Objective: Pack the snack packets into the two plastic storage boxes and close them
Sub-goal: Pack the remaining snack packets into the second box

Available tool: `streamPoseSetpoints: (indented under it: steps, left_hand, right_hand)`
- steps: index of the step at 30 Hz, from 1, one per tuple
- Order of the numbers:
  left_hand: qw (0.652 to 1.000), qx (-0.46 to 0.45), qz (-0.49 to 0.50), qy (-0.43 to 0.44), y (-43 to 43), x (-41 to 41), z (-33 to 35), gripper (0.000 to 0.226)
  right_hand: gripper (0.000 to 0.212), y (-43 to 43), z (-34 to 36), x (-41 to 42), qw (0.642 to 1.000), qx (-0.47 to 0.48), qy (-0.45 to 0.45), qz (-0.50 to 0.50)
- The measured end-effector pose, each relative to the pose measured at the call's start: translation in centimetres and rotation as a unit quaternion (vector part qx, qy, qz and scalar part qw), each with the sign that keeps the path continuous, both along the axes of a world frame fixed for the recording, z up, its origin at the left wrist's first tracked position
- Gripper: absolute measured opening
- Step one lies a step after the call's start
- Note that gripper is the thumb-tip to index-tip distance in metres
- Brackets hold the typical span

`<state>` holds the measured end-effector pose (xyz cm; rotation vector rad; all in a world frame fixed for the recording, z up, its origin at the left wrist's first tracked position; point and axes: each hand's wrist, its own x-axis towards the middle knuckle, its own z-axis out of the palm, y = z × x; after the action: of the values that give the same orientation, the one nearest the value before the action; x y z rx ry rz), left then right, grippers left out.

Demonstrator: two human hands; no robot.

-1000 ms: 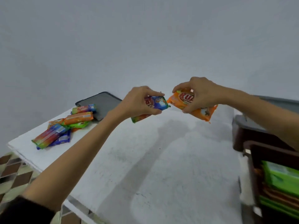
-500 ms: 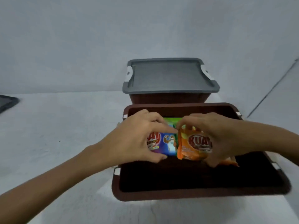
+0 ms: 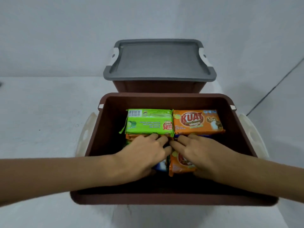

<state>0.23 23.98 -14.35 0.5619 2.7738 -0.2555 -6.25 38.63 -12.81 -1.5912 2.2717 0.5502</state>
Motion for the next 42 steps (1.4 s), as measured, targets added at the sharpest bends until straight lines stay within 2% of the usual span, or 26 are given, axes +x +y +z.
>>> streamPoseSetpoints:
  steps: [8,22,27,30,34,38,42]
  left_hand:
    - [0.999,0.037,0.024,0.024,-0.6,-0.2,-0.2,0.044]
    - [0.998,0.046,0.004,-0.031,-1.8,0.0,-1.2,0.044]
    - [0.989,0.141,0.032,-0.023,-2.6,-0.1,0.0,0.039]
    - [0.976,0.215,0.029,0.020,-3.4,0.1,1.8,0.042]
    - [0.936,0.331,0.032,0.116,-6.3,1.2,5.2,0.031]
    - [0.912,0.334,0.104,0.216,-12.5,3.9,7.8,0.027]
    - [0.888,0.279,0.230,0.284,-21.1,9.8,8.3,0.029]
  right_hand:
    - [0.056,0.1,-0.9,0.8,0.999,-0.035,0.032,0.002]
    - [0.058,0.0,-1.7,0.5,0.999,-0.007,0.000,-0.047]
    - [0.064,-0.1,-0.3,-0.4,0.997,-0.015,-0.043,-0.067]
    - [0.057,-0.8,2.6,-0.7,0.994,-0.046,-0.064,-0.077]
    - [0.035,-3.8,6.1,-0.9,0.987,-0.138,-0.055,-0.062]
    - [0.050,-9.8,8.1,-0.1,0.971,-0.226,-0.053,-0.058]
    - [0.057,-18.2,8.4,2.2,0.952,-0.296,-0.066,0.024]
